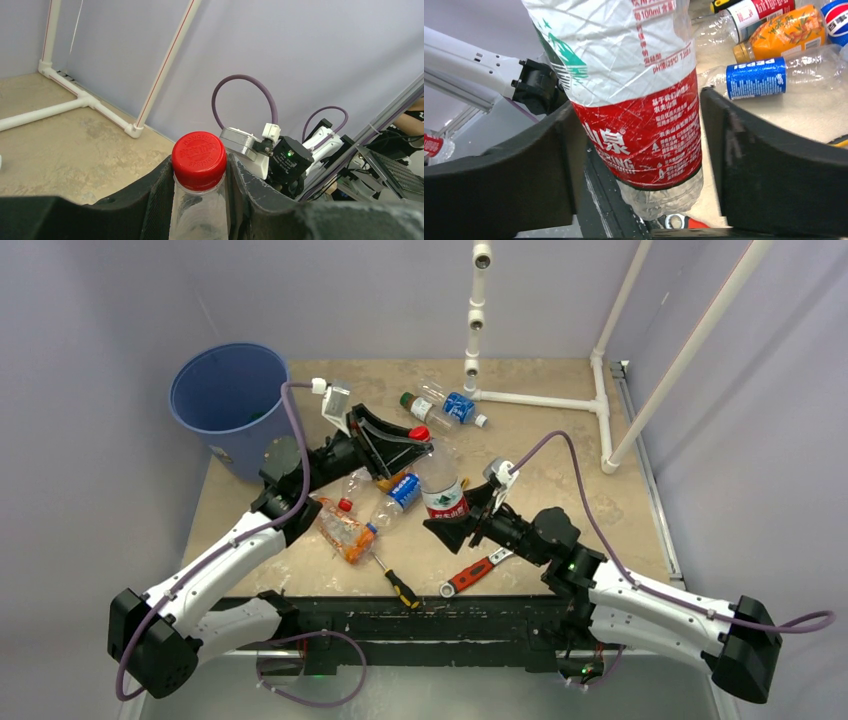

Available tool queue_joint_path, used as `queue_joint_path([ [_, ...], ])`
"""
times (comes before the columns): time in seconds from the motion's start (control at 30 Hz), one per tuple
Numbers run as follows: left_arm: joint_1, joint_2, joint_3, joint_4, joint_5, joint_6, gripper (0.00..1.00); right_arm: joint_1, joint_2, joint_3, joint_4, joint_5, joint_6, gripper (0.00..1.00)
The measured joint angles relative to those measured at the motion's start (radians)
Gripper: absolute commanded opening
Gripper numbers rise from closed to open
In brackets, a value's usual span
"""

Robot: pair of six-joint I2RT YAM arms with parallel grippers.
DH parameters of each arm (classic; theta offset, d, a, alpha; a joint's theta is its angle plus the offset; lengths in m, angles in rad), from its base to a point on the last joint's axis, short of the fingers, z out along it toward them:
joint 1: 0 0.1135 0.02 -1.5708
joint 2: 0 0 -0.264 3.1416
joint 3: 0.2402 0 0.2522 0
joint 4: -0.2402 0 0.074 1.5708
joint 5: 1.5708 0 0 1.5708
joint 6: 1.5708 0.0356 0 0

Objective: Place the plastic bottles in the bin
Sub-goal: Pick up the plastic bottle at the center of the board.

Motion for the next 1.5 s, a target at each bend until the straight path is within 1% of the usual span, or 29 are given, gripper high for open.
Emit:
queue_joint_path([
  [0.07,-0.002,0.0,-0.002,0.0,0.0,-0.007,0.32,0.0,0.002,0.0,0.008,0.0,-0.005,0.6],
  [0.13,-0.003,-0.001,-0.002,-0.002,-0.004,-0.008,0.55,0.0,-0.005,0.0,0.017,-0.003,-0.015,0.52],
  [0.17,-0.003,-0.003,-0.002,-0.005,-0.008,-0.01,0.6,0.0,-0.01,0.0,0.016,-0.005,-0.021,0.5],
  [0.23,-0.003,-0.011,-0.001,-0.019,-0.014,-0.012,0.67,0.001,-0.023,0.0,0.017,-0.004,-0.03,0.47],
  [0.3,-0.003,-0.018,0.003,-0.038,-0.019,-0.015,0.71,0.001,-0.042,0.0,0.017,-0.001,-0.041,0.45],
  [0.5,-0.003,0.004,0.075,-0.061,-0.03,-0.05,0.73,0.001,-0.062,0.0,0.016,0.005,-0.08,0.41],
  [0.7,-0.003,0.062,0.158,-0.082,-0.031,-0.085,0.67,0.001,-0.061,0.0,0.013,0.005,-0.119,0.39],
  [1.0,-0.003,0.097,0.174,-0.117,0.002,-0.095,0.65,0.001,-0.062,0.0,0.012,0.019,-0.138,0.39],
  [1.07,-0.003,0.096,0.174,-0.12,0.012,-0.095,0.63,0.001,-0.062,0.0,0.013,0.019,-0.14,0.39],
  [1.13,-0.003,0.096,0.174,-0.124,0.019,-0.094,0.58,0.001,-0.061,0.0,0.013,0.02,-0.141,0.39],
  [1.2,-0.004,0.096,0.174,-0.127,0.026,-0.094,0.56,0.001,-0.059,0.0,0.012,0.02,-0.142,0.39],
  [1.27,-0.005,0.096,0.174,-0.127,0.034,-0.094,0.44,0.001,-0.057,0.0,0.011,0.02,-0.143,0.38],
  [1.33,-0.009,0.096,0.174,-0.129,0.043,-0.094,0.26,0.001,-0.051,0.0,0.012,0.02,-0.144,0.39],
  [1.37,-0.011,0.096,0.174,-0.129,0.049,-0.095,0.19,0.001,-0.046,0.0,0.011,0.022,-0.144,0.39],
  [1.4,-0.011,0.096,0.174,-0.13,0.05,-0.085,0.14,0.001,-0.04,0.0,0.011,0.023,-0.144,0.42],
  [1.43,-0.011,0.096,0.174,-0.132,0.049,-0.074,0.08,0.001,-0.037,0.0,0.013,0.023,-0.143,0.5],
  [1.47,-0.011,0.096,0.174,-0.136,0.05,-0.074,0.03,0.001,-0.036,0.0,0.014,0.023,-0.143,0.61],
  [1.5,-0.01,0.095,0.174,-0.142,0.049,-0.073,0.0,0.001,-0.034,0.0,0.014,0.024,-0.142,0.7],
])
